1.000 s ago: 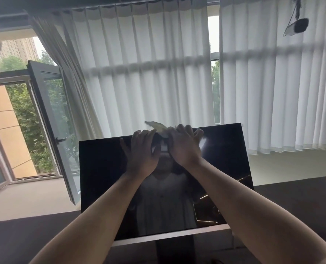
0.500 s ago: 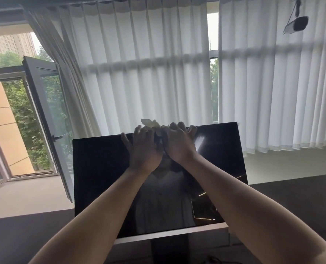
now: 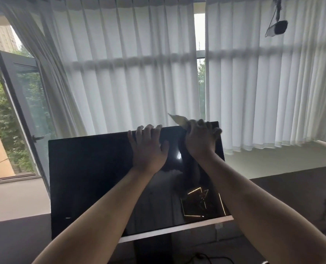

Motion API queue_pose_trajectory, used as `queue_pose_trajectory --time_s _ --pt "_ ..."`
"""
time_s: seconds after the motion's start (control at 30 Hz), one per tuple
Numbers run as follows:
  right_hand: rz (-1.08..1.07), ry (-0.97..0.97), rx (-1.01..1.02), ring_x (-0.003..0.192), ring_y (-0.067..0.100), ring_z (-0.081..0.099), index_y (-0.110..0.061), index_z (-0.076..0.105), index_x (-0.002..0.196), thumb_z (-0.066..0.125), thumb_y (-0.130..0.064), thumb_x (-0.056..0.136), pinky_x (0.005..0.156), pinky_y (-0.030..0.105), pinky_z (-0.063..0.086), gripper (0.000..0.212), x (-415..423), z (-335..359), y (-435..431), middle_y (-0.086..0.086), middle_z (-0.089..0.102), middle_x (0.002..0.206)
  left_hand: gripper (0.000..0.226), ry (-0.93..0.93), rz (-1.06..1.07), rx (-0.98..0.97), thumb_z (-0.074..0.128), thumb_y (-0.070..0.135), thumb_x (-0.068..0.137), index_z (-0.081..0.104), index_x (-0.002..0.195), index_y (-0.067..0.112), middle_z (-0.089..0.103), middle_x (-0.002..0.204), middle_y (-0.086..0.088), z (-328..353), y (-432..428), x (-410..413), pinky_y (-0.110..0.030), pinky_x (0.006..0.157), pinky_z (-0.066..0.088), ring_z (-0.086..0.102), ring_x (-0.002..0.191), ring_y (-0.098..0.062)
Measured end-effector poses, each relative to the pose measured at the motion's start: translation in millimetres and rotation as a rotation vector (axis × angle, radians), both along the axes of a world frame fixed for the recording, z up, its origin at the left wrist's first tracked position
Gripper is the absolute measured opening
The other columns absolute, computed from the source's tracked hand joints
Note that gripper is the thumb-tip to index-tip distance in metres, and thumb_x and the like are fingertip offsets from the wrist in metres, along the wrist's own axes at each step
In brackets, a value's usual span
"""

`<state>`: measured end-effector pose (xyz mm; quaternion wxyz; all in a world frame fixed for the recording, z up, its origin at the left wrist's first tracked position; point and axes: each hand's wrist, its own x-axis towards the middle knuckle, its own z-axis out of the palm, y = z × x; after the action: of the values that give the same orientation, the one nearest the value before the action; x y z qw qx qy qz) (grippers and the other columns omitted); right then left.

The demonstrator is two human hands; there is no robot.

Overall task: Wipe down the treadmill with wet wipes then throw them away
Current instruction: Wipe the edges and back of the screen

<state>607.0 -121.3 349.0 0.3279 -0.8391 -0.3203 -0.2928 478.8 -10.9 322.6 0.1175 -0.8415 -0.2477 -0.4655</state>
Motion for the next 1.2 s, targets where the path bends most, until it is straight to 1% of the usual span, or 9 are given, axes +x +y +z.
queue_pose_trajectory --time_s 0.13,0.27,0.4,0.53,0.63,0.77,0.93,1.07,1.2 --pt "0.235 -0.151 0.002 0.108 0.021 0.051 -0.028 0.057 0.125 0.053 -0.025 0.096 0.079 0.036 0.014 0.030 -12 -10 4 -0.004 0.059 0.108 0.053 -0.006 -0.043 0.072 0.050 0.046 0.095 0.053 0.141 0.019 0.054 0.141 -0.011 -7 -14 18 -0.060 0.114 0.024 0.044 0.135 -0.035" --pt "0.123 -0.134 0.011 0.110 0.024 0.053 -0.026 0.059 0.127 0.046 -0.023 0.100 0.090 0.043 0.021 0.030 10 -10 -10 -0.002 0.065 0.110 0.055 -0.023 -0.052 0.049 0.056 0.045 0.093 0.052 0.143 0.022 0.050 0.144 -0.009 -10 -9 20 -0.060 0.115 0.023 0.040 0.139 -0.035" --pt "-0.055 -0.049 0.096 0.107 0.026 0.055 -0.025 0.057 0.128 0.042 -0.020 0.100 0.088 0.044 0.024 0.032 42 -16 -31 0.002 0.066 0.110 0.058 -0.006 -0.049 0.012 0.051 0.046 0.092 0.050 0.146 0.024 0.049 0.146 -0.007 -10 -8 18 -0.062 0.116 0.019 0.037 0.141 -0.032" --pt "-0.056 0.079 0.177 0.112 0.027 0.051 -0.026 0.045 0.146 0.036 -0.013 0.100 0.091 0.045 0.024 0.049 51 -21 -44 0.006 0.063 0.114 0.059 -0.025 -0.059 0.011 0.054 0.046 0.091 0.050 0.145 0.024 0.049 0.145 -0.007 -11 -7 20 -0.063 0.117 0.019 0.038 0.140 -0.033" --pt "0.006 0.098 0.233 0.117 0.027 0.052 -0.026 0.042 0.150 0.041 -0.013 0.100 0.091 0.042 0.021 0.052 42 -30 -34 0.005 0.062 0.125 0.061 -0.030 -0.083 0.017 0.062 0.042 0.089 0.050 0.146 0.023 0.049 0.146 -0.006 -11 -6 18 -0.061 0.117 0.018 0.038 0.141 -0.032" --pt "0.222 0.038 0.294 0.110 0.021 0.058 -0.030 0.053 0.132 0.050 -0.017 0.095 0.087 0.040 0.028 0.039 12 -38 -15 -0.006 0.067 0.112 0.066 -0.031 -0.105 0.026 0.067 0.040 0.086 0.050 0.145 0.017 0.050 0.145 -0.005 -11 -4 16 -0.060 0.117 0.020 0.039 0.139 -0.030" --pt "0.440 -0.148 0.175 0.093 0.018 0.054 -0.035 0.059 0.124 0.057 -0.014 0.087 0.079 0.016 0.018 0.043 -21 -39 -8 -0.009 0.064 0.089 0.052 -0.026 -0.154 0.054 0.061 0.041 0.083 0.054 0.125 0.011 0.050 0.135 -0.007 -9 -2 10 -0.053 0.116 0.019 0.041 0.133 -0.032" --pt "0.318 -0.123 0.259 0.095 0.023 0.058 -0.032 0.064 0.112 0.051 -0.017 0.090 0.082 0.036 0.026 0.029 8 -46 -17 -0.007 0.066 0.093 0.068 0.019 -0.172 0.077 0.064 0.037 0.078 0.051 0.139 0.009 0.049 0.145 -0.007 -10 3 7 -0.055 0.117 0.020 0.039 0.139 -0.034" --pt "0.057 0.163 0.452 0.102 0.026 0.058 -0.030 0.060 0.108 0.047 -0.016 0.098 0.075 0.036 0.017 0.021 34 -48 -35 -0.004 0.069 0.102 0.084 0.057 -0.175 0.032 0.070 0.034 0.080 0.036 0.154 0.013 0.040 0.157 -0.005 -11 3 5 -0.057 0.121 0.011 0.027 0.148 -0.031"
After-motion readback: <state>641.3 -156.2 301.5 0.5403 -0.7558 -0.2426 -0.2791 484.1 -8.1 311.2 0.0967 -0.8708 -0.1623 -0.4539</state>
